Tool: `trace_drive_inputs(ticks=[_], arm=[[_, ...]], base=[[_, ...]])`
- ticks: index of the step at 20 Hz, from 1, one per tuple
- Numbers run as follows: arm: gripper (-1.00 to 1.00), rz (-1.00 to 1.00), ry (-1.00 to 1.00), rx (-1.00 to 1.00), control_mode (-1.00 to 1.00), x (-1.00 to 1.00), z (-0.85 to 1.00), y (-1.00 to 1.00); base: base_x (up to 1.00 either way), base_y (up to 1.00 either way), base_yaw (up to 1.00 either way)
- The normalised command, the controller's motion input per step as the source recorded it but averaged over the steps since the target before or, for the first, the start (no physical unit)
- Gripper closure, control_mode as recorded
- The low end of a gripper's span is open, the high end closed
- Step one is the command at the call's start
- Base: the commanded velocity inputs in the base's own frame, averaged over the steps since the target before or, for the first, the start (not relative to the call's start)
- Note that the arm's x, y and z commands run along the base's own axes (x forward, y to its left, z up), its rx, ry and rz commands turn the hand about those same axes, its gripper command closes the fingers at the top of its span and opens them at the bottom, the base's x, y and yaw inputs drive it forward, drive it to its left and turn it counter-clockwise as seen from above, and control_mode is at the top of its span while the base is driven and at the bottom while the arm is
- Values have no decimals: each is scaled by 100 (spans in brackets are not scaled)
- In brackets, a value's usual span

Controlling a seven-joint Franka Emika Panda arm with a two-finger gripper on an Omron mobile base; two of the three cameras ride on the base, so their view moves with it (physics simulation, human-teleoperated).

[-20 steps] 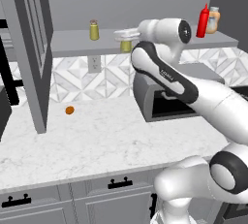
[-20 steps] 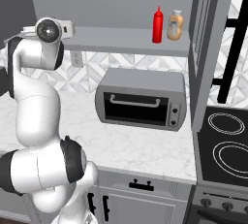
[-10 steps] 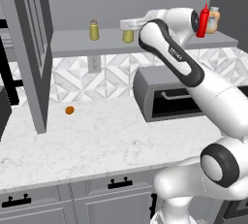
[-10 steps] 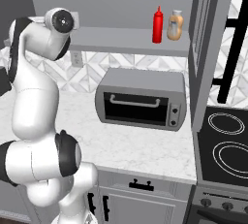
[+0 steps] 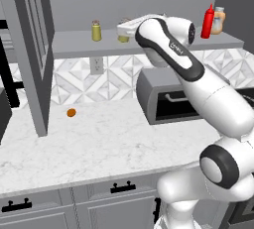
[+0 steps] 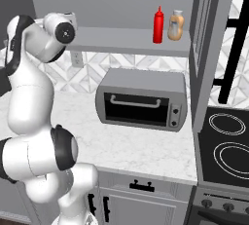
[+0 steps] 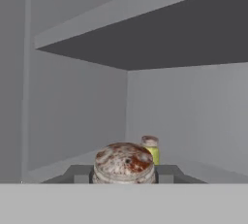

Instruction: Put the shaker and condiment bottle from the counter next to their counterparts in the cabinet.

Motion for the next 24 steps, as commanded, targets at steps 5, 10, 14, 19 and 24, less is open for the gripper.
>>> trace_drive_inputs(ticks=[5, 10, 14, 19, 24], arm=[[100, 4, 2, -4, -100, 25, 2, 0], [100, 4, 3, -4, -100, 30, 19, 0], [100, 2, 11, -4, -100, 20, 9, 0], [100, 0, 1, -1, -100, 0, -17, 0], [100, 0, 0, 0, -100, 10, -9, 0]], base=[[0, 0, 0], [0, 0, 0], [0, 0, 0], [0, 0, 0], [0, 0, 0]])
